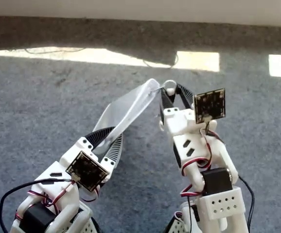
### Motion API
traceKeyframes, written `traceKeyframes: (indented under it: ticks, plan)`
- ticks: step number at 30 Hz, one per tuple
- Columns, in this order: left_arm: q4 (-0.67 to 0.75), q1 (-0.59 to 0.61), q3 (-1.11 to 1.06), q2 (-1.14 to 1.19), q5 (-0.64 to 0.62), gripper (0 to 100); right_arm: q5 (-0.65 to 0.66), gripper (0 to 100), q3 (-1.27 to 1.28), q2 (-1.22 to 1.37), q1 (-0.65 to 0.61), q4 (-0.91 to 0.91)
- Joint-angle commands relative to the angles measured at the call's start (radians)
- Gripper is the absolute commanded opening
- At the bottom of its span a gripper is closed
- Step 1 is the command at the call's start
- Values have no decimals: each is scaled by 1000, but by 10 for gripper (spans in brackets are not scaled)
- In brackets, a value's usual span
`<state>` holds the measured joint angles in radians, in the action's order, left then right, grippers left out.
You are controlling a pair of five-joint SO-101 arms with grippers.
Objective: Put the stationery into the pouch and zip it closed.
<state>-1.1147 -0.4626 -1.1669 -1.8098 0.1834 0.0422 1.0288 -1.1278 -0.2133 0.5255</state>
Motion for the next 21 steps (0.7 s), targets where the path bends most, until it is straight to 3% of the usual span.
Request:
traceKeyframes:
  ticks: [1,13,21]
  plan:
    - [-28,21,21,-16,-6,5,-37,33,-48,114,117,-15]
    - [-28,21,21,-16,-6,5,-77,40,-96,193,151,-8]
    - [-18,64,21,-15,-5,5,-78,271,-96,99,97,151]
